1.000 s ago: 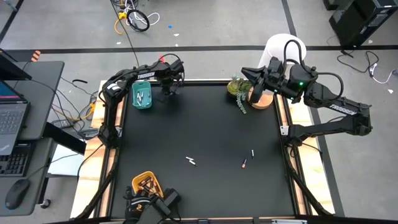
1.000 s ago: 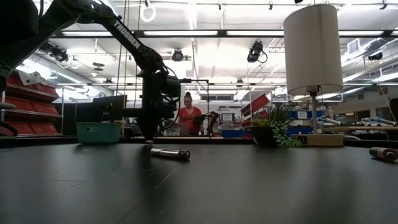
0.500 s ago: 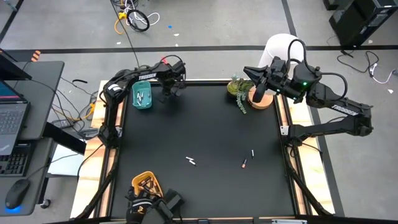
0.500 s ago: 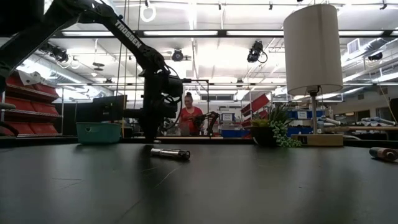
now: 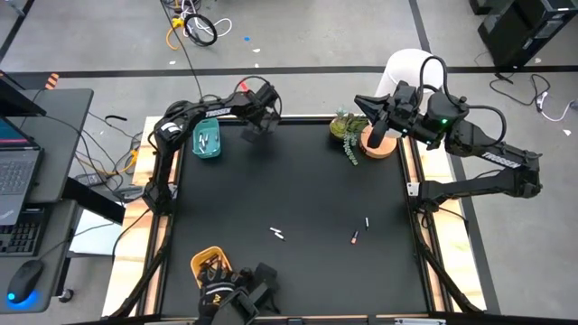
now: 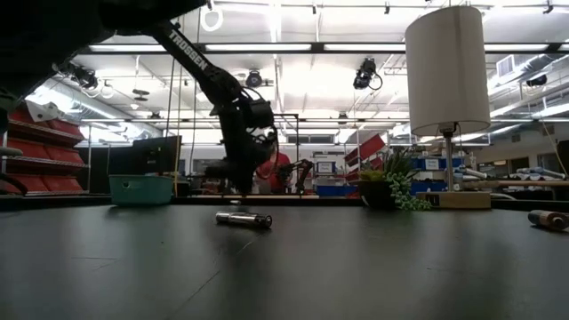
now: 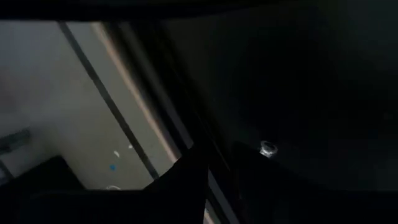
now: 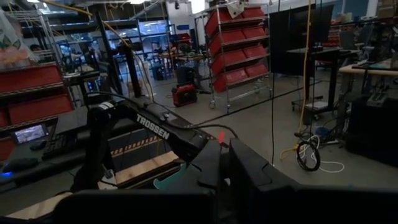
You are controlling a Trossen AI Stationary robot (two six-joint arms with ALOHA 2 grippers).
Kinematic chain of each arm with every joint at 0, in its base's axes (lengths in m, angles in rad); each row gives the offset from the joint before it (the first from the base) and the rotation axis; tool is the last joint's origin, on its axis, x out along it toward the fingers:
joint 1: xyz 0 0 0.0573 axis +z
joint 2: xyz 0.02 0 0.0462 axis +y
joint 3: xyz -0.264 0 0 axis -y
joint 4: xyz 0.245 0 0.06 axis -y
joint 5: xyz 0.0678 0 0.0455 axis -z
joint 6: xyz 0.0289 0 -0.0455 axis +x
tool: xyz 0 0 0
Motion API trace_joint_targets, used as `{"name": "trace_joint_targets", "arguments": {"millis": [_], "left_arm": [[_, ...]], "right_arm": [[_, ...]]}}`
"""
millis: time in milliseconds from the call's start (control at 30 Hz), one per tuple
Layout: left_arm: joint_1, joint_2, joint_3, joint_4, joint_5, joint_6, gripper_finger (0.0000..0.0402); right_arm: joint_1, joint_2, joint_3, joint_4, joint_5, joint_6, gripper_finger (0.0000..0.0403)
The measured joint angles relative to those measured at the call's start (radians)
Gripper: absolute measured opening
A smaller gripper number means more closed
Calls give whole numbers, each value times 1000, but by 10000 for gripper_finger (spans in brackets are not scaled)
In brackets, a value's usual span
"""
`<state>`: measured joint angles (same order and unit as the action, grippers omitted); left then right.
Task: Sort batteries
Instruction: Put the silver battery into the blue bin
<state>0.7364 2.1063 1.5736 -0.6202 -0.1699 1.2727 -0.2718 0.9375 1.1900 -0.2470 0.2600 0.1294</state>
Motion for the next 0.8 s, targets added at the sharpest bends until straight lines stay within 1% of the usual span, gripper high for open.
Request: {"name": "trace_joint_targets", "arguments": {"millis": [133, 300, 467, 800], "left_arm": [[2, 5, 6, 5, -1, 7, 85], [-2, 18, 3, -37, -24, -7, 85], [-11, 16, 14, -104, -20, -46, 85], [-5, 17, 11, -129, -20, -19, 85]], "right_arm": [[-1, 0, 0, 0, 0, -3, 22], [0, -1, 0, 0, -1, -5, 22], [0, -3, 0, 0, -1, -3, 22], [0, -3, 0, 7, -2, -2, 22]]}}
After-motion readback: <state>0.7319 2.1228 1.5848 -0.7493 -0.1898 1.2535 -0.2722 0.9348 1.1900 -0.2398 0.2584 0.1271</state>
